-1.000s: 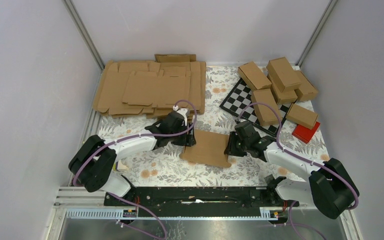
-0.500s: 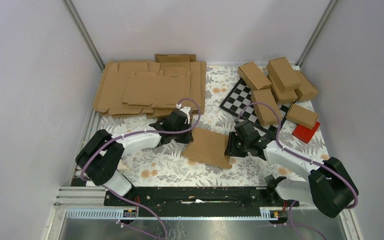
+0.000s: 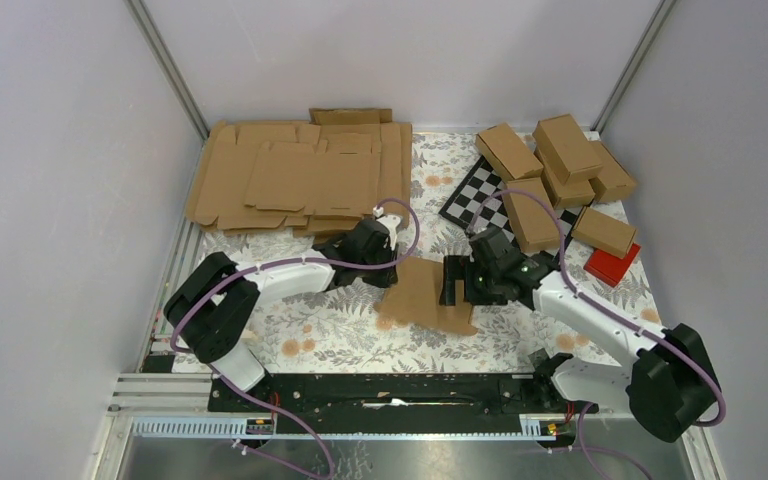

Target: Fold the paper box

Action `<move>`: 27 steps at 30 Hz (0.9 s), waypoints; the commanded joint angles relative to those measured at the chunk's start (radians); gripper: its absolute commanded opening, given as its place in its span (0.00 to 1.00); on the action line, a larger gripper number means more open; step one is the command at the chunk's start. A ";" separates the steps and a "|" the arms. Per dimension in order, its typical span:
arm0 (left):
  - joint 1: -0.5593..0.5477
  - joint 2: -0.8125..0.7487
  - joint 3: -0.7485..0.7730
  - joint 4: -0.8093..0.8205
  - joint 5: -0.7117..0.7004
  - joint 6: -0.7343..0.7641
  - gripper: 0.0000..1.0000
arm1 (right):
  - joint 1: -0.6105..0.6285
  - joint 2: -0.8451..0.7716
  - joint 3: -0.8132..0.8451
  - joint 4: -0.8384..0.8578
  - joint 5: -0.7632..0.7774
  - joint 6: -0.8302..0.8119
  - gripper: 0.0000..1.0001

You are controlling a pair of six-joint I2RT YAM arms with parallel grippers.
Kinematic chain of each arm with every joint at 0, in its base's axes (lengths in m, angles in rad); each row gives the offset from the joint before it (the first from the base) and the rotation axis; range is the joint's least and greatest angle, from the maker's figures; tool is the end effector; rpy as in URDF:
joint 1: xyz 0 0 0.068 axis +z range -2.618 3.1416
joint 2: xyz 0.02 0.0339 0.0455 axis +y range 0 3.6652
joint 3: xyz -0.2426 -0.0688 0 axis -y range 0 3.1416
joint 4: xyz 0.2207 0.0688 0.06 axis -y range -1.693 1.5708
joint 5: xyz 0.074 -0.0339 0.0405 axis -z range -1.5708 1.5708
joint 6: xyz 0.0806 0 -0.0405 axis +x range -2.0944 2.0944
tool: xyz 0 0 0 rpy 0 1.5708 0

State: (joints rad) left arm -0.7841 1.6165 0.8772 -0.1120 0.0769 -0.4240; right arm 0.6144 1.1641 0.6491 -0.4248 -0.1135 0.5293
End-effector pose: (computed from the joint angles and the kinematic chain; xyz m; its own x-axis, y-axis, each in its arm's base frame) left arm 0.2337 -0.2419 0.1354 -0.7898 0.2084 -0.5769 0.4553 0.8294 -0.3238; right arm 0.1880 0.1438 0.1554 -0.8863 -0.0113 -0.4630 -0.2084 0.9025 0.3768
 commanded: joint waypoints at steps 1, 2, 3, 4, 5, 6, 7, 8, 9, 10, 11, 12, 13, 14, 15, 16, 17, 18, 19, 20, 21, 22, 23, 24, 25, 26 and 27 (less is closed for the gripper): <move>-0.014 0.014 0.018 0.009 0.040 0.086 0.13 | 0.009 0.020 0.211 -0.133 0.098 -0.113 1.00; -0.015 0.017 0.020 0.009 0.039 0.095 0.13 | 0.009 0.034 0.237 -0.144 0.119 -0.126 1.00; -0.014 0.020 0.022 0.009 0.034 0.100 0.13 | 0.008 0.051 0.258 -0.148 0.145 -0.136 1.00; -0.014 0.022 0.023 0.010 0.026 0.105 0.13 | 0.007 0.067 0.278 -0.149 0.156 -0.141 1.00; -0.014 0.024 0.025 0.009 0.022 0.109 0.13 | 0.001 0.086 0.292 -0.145 0.157 -0.144 1.00; -0.014 0.025 0.024 0.011 0.023 0.114 0.13 | -0.007 0.106 0.300 -0.131 0.152 -0.147 1.00; -0.014 0.024 0.023 0.014 0.024 0.121 0.13 | -0.020 0.122 0.304 -0.108 0.141 -0.151 0.99; -0.015 0.021 0.022 0.018 0.018 0.127 0.12 | -0.043 0.139 0.302 -0.079 0.105 -0.150 0.97; -0.015 0.014 0.018 0.028 0.009 0.134 0.11 | -0.084 0.153 0.293 -0.031 0.006 -0.150 0.94; -0.016 0.007 0.008 0.050 0.007 0.145 0.10 | -0.137 0.169 0.270 0.030 -0.070 -0.145 0.90; -0.017 -0.004 -0.006 0.077 0.013 0.160 0.10 | -0.187 0.186 0.249 0.099 -0.202 -0.127 0.85; -0.018 -0.014 -0.021 0.103 0.019 0.175 0.10 | -0.230 0.205 0.233 0.155 -0.274 -0.118 0.81; -0.018 -0.020 -0.032 0.129 0.022 0.183 0.10 | -0.261 0.231 0.229 0.185 -0.313 -0.112 0.76; -0.017 -0.022 -0.035 0.145 0.023 0.188 0.10 | -0.269 0.257 0.234 0.198 -0.325 -0.119 0.72; -0.018 -0.020 -0.030 0.151 0.026 0.191 0.10 | -0.271 0.283 0.243 0.199 -0.326 -0.130 0.69; -0.018 -0.016 -0.025 0.153 0.028 0.194 0.10 | -0.271 0.314 0.250 0.200 -0.321 -0.141 0.66; -0.018 -0.010 -0.017 0.152 0.027 0.195 0.10 | -0.271 0.336 0.252 0.200 -0.313 -0.148 0.63; -0.018 -0.004 -0.010 0.150 0.022 0.194 0.10 | -0.271 0.358 0.253 0.199 -0.309 -0.156 0.60; -0.018 0.001 -0.003 0.145 0.016 0.193 0.10 | -0.271 0.379 0.251 0.203 -0.306 -0.165 0.58; -0.018 0.006 0.004 0.142 0.012 0.193 0.10 | -0.271 0.396 0.244 0.210 -0.300 -0.170 0.56; -0.018 0.011 0.011 0.140 0.011 0.194 0.10 | -0.271 0.411 0.234 0.216 -0.289 -0.174 0.56; -0.017 0.014 0.017 0.137 0.008 0.194 0.10 | -0.271 0.422 0.223 0.222 -0.282 -0.177 0.56; -0.018 0.016 0.022 0.134 0.005 0.193 0.10 | -0.271 0.428 0.211 0.228 -0.280 -0.180 0.56; -0.018 0.016 0.025 0.133 0.003 0.191 0.11 | -0.271 0.429 0.197 0.235 -0.279 -0.178 0.55; -0.018 0.012 0.027 0.131 -0.003 0.188 0.11 | -0.271 0.426 0.184 0.244 -0.280 -0.174 0.55; -0.018 0.007 0.028 0.129 -0.008 0.183 0.12 | -0.271 0.420 0.169 0.252 -0.282 -0.169 0.54; -0.018 0.003 0.029 0.128 -0.014 0.180 0.12 | -0.271 0.413 0.156 0.259 -0.281 -0.164 0.51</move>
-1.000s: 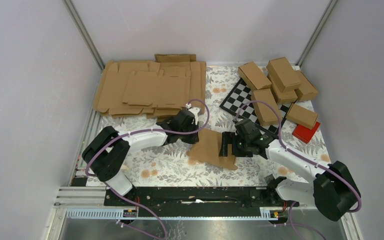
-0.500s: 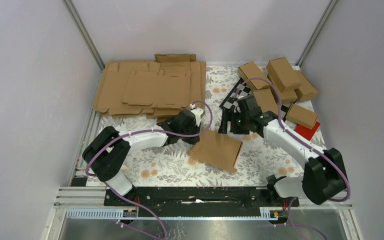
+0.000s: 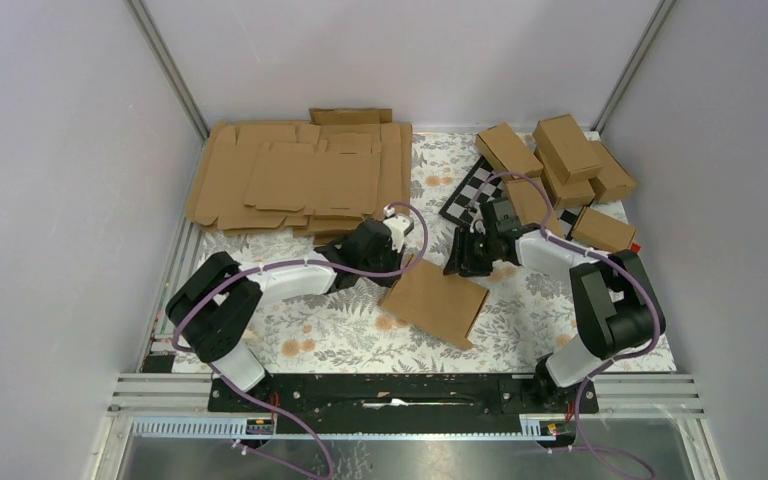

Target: Fold the paper box

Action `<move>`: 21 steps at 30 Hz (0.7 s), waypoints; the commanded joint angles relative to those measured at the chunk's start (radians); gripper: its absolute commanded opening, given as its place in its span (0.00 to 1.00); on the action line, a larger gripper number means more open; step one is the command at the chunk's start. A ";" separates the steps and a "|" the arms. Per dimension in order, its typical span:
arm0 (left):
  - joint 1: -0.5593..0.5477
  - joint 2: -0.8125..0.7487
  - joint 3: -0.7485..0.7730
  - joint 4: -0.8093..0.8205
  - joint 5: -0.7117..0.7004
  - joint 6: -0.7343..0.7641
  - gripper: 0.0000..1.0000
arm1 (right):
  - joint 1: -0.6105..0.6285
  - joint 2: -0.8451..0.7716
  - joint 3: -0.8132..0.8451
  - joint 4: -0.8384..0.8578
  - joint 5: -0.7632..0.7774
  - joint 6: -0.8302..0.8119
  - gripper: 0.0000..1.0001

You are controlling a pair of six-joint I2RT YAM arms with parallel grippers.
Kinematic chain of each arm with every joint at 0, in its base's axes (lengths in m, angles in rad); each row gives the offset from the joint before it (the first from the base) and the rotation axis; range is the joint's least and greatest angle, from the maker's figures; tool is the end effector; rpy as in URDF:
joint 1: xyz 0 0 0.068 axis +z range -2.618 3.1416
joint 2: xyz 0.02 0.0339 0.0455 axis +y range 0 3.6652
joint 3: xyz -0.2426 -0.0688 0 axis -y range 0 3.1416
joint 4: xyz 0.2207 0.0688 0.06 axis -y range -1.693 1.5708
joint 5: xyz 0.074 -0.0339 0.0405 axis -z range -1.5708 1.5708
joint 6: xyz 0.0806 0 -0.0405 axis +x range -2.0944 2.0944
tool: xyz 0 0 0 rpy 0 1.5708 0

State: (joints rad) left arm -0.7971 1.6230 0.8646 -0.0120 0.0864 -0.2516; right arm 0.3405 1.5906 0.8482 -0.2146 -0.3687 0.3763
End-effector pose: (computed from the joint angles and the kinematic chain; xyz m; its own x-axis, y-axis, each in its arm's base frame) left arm 0.2360 -0.2516 0.1401 -0.6595 0.3202 -0.6801 0.6110 0.7554 -0.2369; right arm 0.2862 0.1322 0.1291 -0.9030 0.0437 -0.4274 -0.1885 0.8536 0.4857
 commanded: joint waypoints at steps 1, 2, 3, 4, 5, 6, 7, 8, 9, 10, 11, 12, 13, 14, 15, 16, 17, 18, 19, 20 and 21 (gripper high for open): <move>-0.005 -0.011 0.042 0.027 -0.028 0.003 0.12 | 0.003 -0.021 -0.056 0.057 -0.021 -0.005 0.49; -0.005 -0.019 0.043 0.025 -0.031 -0.004 0.12 | 0.004 -0.024 -0.067 0.063 -0.021 0.000 0.47; -0.005 -0.026 0.043 0.023 -0.032 -0.011 0.13 | 0.003 -0.026 -0.077 0.068 -0.024 0.005 0.45; -0.005 -0.036 0.044 0.020 -0.035 -0.019 0.13 | 0.003 -0.027 -0.085 0.071 -0.029 0.010 0.42; -0.005 -0.047 0.044 0.016 -0.040 -0.033 0.15 | 0.003 -0.029 -0.092 0.075 -0.033 0.015 0.38; -0.005 -0.060 0.044 0.014 -0.051 -0.047 0.16 | 0.003 -0.033 -0.103 0.080 -0.037 0.023 0.34; -0.005 -0.075 0.043 0.001 -0.064 -0.064 0.18 | 0.003 -0.041 -0.115 0.089 -0.042 0.032 0.32; -0.005 -0.092 0.040 -0.021 -0.079 -0.081 0.21 | 0.003 -0.054 -0.129 0.099 -0.045 0.039 0.31; -0.005 -0.112 0.035 -0.035 -0.095 -0.099 0.22 | 0.003 -0.064 -0.143 0.104 -0.044 0.045 0.31; -0.004 -0.134 0.028 -0.048 -0.116 -0.116 0.23 | 0.003 -0.073 -0.154 0.109 -0.039 0.049 0.29; -0.005 -0.159 0.018 -0.063 -0.131 -0.137 0.24 | 0.003 -0.079 -0.164 0.111 -0.032 0.053 0.27; -0.005 -0.189 0.006 -0.080 -0.145 -0.162 0.24 | 0.003 -0.086 -0.173 0.115 -0.028 0.055 0.25; -0.005 -0.222 -0.006 -0.104 -0.157 -0.189 0.24 | 0.003 -0.088 -0.180 0.120 -0.026 0.057 0.23; -0.005 -0.263 -0.024 -0.118 -0.151 -0.217 0.23 | 0.003 -0.089 -0.185 0.122 -0.026 0.058 0.21; -0.007 -0.310 -0.050 -0.120 -0.135 -0.243 0.23 | 0.003 -0.085 -0.189 0.122 -0.031 0.058 0.18; -0.009 -0.358 -0.083 -0.117 -0.116 -0.271 0.22 | 0.003 -0.080 -0.189 0.122 -0.040 0.056 0.16; -0.010 -0.422 -0.115 -0.118 -0.103 -0.293 0.22 | 0.003 -0.076 -0.192 0.122 -0.048 0.053 0.16; -0.011 -0.462 -0.141 -0.128 -0.095 -0.315 0.22 | 0.003 -0.073 -0.196 0.123 -0.051 0.050 0.14; -0.010 -0.496 -0.163 -0.156 -0.093 -0.333 0.21 | 0.003 -0.071 -0.200 0.125 -0.049 0.048 0.13; -0.010 -0.524 -0.177 -0.185 -0.095 -0.349 0.20 | 0.003 -0.070 -0.205 0.125 -0.042 0.046 0.12; -0.010 -0.547 -0.192 -0.221 -0.101 -0.365 0.19 | 0.003 -0.070 -0.210 0.124 -0.029 0.044 0.10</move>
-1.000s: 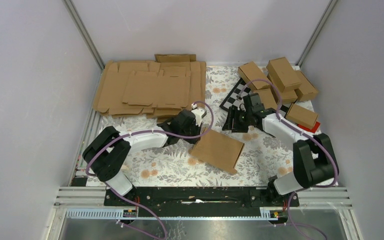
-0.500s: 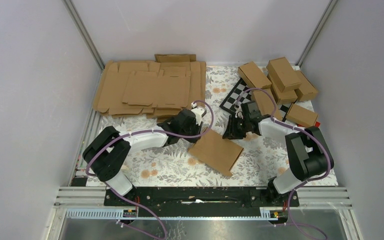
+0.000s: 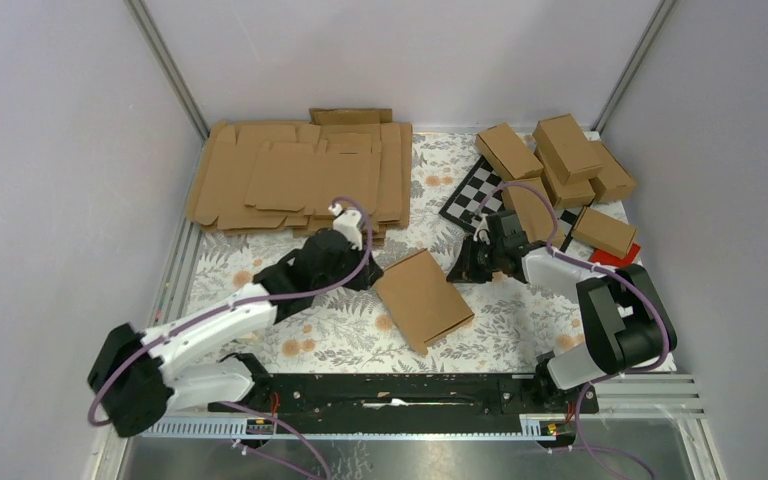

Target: Fold the paper box

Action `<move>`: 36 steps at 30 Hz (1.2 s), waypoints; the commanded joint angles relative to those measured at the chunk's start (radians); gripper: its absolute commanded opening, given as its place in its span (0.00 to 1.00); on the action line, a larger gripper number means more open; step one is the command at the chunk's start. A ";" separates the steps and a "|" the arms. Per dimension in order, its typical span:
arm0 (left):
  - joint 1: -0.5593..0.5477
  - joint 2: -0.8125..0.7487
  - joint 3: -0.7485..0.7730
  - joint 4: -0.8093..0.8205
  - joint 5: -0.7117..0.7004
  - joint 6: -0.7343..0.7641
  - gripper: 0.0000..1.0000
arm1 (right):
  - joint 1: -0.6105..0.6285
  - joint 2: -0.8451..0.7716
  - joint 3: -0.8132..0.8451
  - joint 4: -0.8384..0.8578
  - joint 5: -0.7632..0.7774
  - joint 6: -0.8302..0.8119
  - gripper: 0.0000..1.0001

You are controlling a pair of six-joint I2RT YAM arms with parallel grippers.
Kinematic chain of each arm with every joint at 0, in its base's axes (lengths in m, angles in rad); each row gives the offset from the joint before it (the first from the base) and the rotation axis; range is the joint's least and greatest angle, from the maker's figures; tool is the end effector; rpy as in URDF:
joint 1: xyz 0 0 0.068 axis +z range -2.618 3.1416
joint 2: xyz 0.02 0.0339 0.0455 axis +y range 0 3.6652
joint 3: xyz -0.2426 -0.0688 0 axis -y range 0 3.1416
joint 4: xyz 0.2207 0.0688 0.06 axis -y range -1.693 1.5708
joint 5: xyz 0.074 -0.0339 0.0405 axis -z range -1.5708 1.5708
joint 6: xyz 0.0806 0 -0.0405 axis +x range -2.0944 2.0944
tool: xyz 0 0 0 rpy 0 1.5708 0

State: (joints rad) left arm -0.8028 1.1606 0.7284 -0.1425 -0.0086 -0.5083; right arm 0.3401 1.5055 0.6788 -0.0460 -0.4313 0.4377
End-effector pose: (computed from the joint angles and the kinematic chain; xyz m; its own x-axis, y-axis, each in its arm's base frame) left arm 0.1940 -0.1999 0.2140 -0.6775 0.0010 -0.7355 0.4402 0.8017 -0.4044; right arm 0.2644 0.1293 0.1211 -0.8899 0.0935 -0.4464 -0.1978 0.8028 0.5625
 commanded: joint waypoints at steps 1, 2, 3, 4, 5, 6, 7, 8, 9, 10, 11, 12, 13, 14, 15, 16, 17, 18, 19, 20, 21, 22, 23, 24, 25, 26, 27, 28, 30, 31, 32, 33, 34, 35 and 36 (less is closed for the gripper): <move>-0.003 -0.104 -0.066 -0.122 -0.010 -0.121 0.16 | 0.004 0.013 -0.044 -0.042 0.042 -0.018 0.09; -0.004 -0.121 -0.074 -0.149 -0.011 -0.137 0.10 | 0.003 0.013 -0.046 -0.043 0.047 -0.018 0.07; -0.004 -0.136 -0.083 -0.171 -0.006 -0.156 0.01 | 0.003 0.013 -0.046 -0.044 0.054 -0.018 0.06; -0.004 -0.152 -0.096 -0.182 0.002 -0.173 0.00 | 0.003 0.013 -0.046 -0.044 0.064 -0.017 0.04; -0.003 -0.167 -0.110 -0.183 0.016 -0.192 0.00 | 0.004 0.011 -0.046 -0.046 0.079 -0.014 0.02; -0.004 -0.182 -0.125 -0.183 0.029 -0.219 0.00 | 0.004 0.010 -0.047 -0.045 0.100 -0.009 0.00; -0.003 -0.193 -0.138 -0.182 0.030 -0.235 0.00 | 0.003 0.008 -0.047 -0.045 0.120 -0.005 0.00; -0.003 -0.197 -0.151 -0.182 0.031 -0.249 0.00 | 0.004 0.007 -0.047 -0.045 0.139 -0.001 0.00; -0.004 -0.194 -0.161 -0.182 0.031 -0.259 0.00 | 0.003 0.006 -0.049 -0.046 0.155 0.004 0.00; -0.004 -0.186 -0.170 -0.183 0.033 -0.268 0.00 | 0.003 0.009 -0.050 -0.045 0.168 0.009 0.00; -0.003 -0.173 -0.179 -0.182 0.037 -0.277 0.00 | 0.003 0.009 -0.050 -0.048 0.177 0.013 0.00; -0.004 -0.158 -0.186 -0.176 0.047 -0.284 0.00 | 0.004 0.010 -0.046 -0.064 0.188 0.012 0.00; -0.004 -0.144 -0.197 -0.164 0.062 -0.293 0.00 | 0.004 0.010 -0.040 -0.084 0.205 0.011 0.00; -0.005 -0.132 -0.207 -0.147 0.077 -0.300 0.00 | 0.004 0.010 -0.038 -0.097 0.219 0.009 0.00; -0.006 -0.123 -0.218 -0.123 0.099 -0.308 0.00 | 0.004 0.009 -0.037 -0.101 0.228 0.008 0.00; -0.008 -0.116 -0.230 -0.096 0.110 -0.317 0.00 | 0.004 0.009 -0.037 -0.101 0.231 0.008 0.00; -0.011 -0.109 -0.241 -0.071 0.114 -0.324 0.00 | 0.004 0.011 -0.036 -0.100 0.230 0.008 0.00; -0.015 -0.098 -0.250 -0.047 0.115 -0.330 0.00 | 0.004 0.014 -0.035 -0.101 0.230 0.009 0.00; -0.019 -0.081 -0.258 -0.023 0.115 -0.335 0.00 | 0.004 0.017 -0.032 -0.101 0.230 0.009 0.00; -0.022 -0.059 -0.269 0.017 0.118 -0.340 0.00 | 0.004 0.019 -0.029 -0.102 0.230 0.006 0.00; -0.027 -0.033 -0.276 0.058 0.126 -0.343 0.00 | 0.004 0.019 -0.027 -0.101 0.230 0.004 0.00; -0.032 -0.004 -0.279 0.100 0.133 -0.348 0.00 | 0.004 0.019 -0.025 -0.101 0.223 0.003 0.00; -0.042 0.021 -0.281 0.150 0.134 -0.352 0.00 | 0.004 0.018 -0.023 -0.101 0.218 0.003 0.00; -0.054 0.053 -0.281 0.209 0.132 -0.357 0.00 | 0.004 0.017 -0.021 -0.101 0.215 0.004 0.00; -0.061 0.090 -0.277 0.265 0.132 -0.361 0.00 | 0.004 0.014 -0.020 -0.101 0.212 0.004 0.00; -0.067 0.126 -0.269 0.330 0.136 -0.365 0.00 | 0.004 0.011 -0.019 -0.101 0.210 0.005 0.00; -0.072 0.169 -0.252 0.384 0.143 -0.367 0.00 | 0.003 0.008 -0.019 -0.100 0.208 0.008 0.00; -0.082 0.210 -0.226 0.438 0.145 -0.366 0.00 | 0.003 0.006 -0.018 -0.100 0.202 0.008 0.00; -0.111 0.299 -0.148 0.499 0.137 -0.346 0.00 | 0.003 0.003 -0.014 -0.102 0.188 0.008 0.00; -0.123 0.345 -0.095 0.508 0.139 -0.330 0.00 | 0.004 0.002 -0.013 -0.102 0.180 0.008 0.00; -0.132 0.392 -0.042 0.510 0.150 -0.315 0.00 | 0.004 0.001 -0.011 -0.102 0.173 0.008 0.00; -0.138 0.429 0.006 0.510 0.165 -0.301 0.00 | 0.003 0.001 -0.009 -0.102 0.164 0.008 0.00; -0.143 0.462 0.048 0.511 0.178 -0.295 0.00 | 0.004 -0.003 -0.007 -0.105 0.153 0.006 0.00; -0.145 0.483 0.077 0.515 0.189 -0.289 0.00 | 0.005 -0.003 -0.004 -0.112 0.146 0.004 0.00; -0.148 0.496 0.103 0.518 0.196 -0.282 0.00 | 0.006 -0.006 -0.001 -0.116 0.136 0.000 0.00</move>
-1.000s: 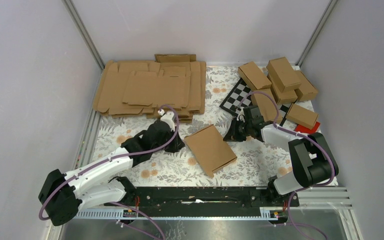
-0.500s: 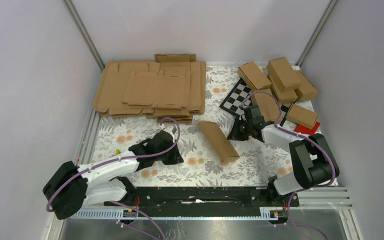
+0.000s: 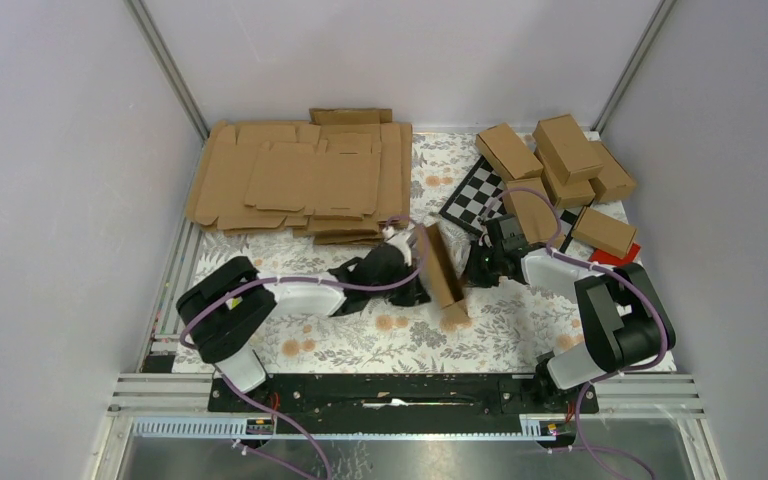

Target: Fold the paper box

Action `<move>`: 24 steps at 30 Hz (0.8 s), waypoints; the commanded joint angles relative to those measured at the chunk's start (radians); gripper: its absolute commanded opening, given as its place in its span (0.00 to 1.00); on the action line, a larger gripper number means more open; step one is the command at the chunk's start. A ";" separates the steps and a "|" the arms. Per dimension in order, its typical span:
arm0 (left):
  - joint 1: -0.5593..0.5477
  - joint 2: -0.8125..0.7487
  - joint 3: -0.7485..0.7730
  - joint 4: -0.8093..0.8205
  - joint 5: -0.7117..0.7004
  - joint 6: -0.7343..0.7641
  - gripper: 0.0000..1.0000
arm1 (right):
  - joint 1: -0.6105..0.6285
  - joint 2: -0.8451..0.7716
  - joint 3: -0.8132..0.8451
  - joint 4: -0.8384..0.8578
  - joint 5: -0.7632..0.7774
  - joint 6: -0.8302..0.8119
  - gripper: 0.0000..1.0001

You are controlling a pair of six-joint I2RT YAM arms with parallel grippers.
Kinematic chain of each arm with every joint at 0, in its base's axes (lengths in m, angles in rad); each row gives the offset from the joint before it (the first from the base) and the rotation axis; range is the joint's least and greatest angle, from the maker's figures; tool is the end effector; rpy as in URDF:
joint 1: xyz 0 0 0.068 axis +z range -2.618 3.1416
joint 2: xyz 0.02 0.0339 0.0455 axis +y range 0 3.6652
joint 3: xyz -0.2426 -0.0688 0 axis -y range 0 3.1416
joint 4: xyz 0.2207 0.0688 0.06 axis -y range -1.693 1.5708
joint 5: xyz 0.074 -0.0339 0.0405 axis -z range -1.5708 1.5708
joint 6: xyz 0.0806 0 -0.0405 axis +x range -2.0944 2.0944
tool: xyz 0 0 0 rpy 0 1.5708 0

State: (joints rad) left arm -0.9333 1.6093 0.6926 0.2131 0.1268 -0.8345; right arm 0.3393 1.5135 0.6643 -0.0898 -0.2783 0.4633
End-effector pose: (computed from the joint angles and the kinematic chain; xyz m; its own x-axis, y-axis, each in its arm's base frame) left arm 0.1874 -0.2701 0.1177 -0.8918 -0.0309 -0.4514 0.2885 0.7297 -0.6199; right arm 0.2627 0.1162 0.1074 -0.8921 0.1408 -0.4293 -0.0831 0.8828 0.4623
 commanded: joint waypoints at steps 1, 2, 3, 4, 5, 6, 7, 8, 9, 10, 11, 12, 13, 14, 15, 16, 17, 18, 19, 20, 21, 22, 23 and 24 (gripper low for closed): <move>-0.020 0.055 0.159 0.158 0.064 0.054 0.00 | 0.010 -0.018 0.017 -0.076 -0.025 -0.030 0.00; -0.022 0.060 0.179 0.147 0.069 0.062 0.00 | 0.014 -0.022 0.020 -0.085 -0.027 -0.034 0.00; -0.026 0.061 0.193 0.135 0.069 0.069 0.00 | 0.017 -0.027 0.026 -0.098 -0.027 -0.038 0.00; -0.028 0.063 0.199 0.130 0.072 0.074 0.00 | 0.023 -0.035 0.028 -0.103 -0.029 -0.041 0.00; -0.028 0.065 0.201 0.131 0.081 0.076 0.00 | 0.031 -0.044 0.030 -0.107 -0.032 -0.042 0.00; -0.028 0.068 0.202 0.132 0.091 0.077 0.00 | 0.038 -0.054 0.032 -0.108 -0.033 -0.043 0.01; -0.030 0.073 0.202 0.131 0.100 0.077 0.00 | 0.047 -0.062 0.035 -0.114 -0.032 -0.042 0.01; -0.031 0.078 0.202 0.129 0.112 0.076 0.00 | 0.056 -0.068 0.040 -0.121 -0.027 -0.042 0.02; -0.032 0.079 0.200 0.129 0.116 0.073 0.00 | 0.068 -0.073 0.046 -0.128 -0.024 -0.043 0.02; -0.034 0.080 0.197 0.129 0.121 0.071 0.00 | 0.082 -0.076 0.051 -0.135 -0.021 -0.046 0.02; -0.036 0.080 0.195 0.129 0.126 0.069 0.00 | 0.099 -0.080 0.056 -0.142 -0.017 -0.049 0.02; -0.038 0.080 0.194 0.129 0.133 0.068 0.00 | 0.118 -0.079 0.063 -0.150 -0.013 -0.053 0.02; -0.040 0.081 0.195 0.127 0.144 0.066 0.00 | 0.141 -0.079 0.070 -0.161 -0.009 -0.058 0.03; -0.045 0.079 0.197 0.123 0.153 0.062 0.00 | 0.162 -0.080 0.075 -0.169 -0.010 -0.059 0.03; -0.050 0.076 0.197 0.117 0.155 0.058 0.00 | 0.182 -0.083 0.078 -0.174 -0.013 -0.059 0.04; -0.058 0.067 0.194 0.111 0.152 0.056 0.00 | 0.196 -0.090 0.075 -0.179 -0.016 -0.056 0.06; -0.064 0.056 0.188 0.108 0.145 0.054 0.00 | 0.199 -0.105 0.069 -0.179 -0.022 -0.051 0.07; -0.069 0.042 0.175 0.102 0.139 0.049 0.00 | 0.200 -0.121 0.059 -0.179 -0.024 -0.049 0.08; -0.069 0.023 0.162 0.094 0.128 0.041 0.00 | 0.201 -0.140 0.050 -0.179 -0.022 -0.051 0.09; -0.069 0.001 0.142 0.087 0.116 0.034 0.00 | 0.201 -0.157 0.043 -0.182 -0.013 -0.049 0.10; -0.068 -0.021 0.122 0.086 0.102 0.029 0.01 | 0.200 -0.175 0.037 -0.187 -0.003 -0.048 0.12; -0.068 -0.043 0.104 0.088 0.093 0.027 0.04 | 0.201 -0.193 0.033 -0.194 0.004 -0.049 0.13; -0.067 -0.059 0.089 0.094 0.089 0.027 0.06 | 0.201 -0.206 0.030 -0.200 0.009 -0.050 0.14; -0.067 -0.077 0.081 0.097 0.090 0.027 0.09 | 0.201 -0.224 0.027 -0.206 0.012 -0.049 0.15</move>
State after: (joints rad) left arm -0.9901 1.6218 0.8101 0.2310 0.2420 -0.7895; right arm 0.5125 1.3788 0.6827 -0.3092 -0.2092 0.3927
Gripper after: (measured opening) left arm 0.051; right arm 0.136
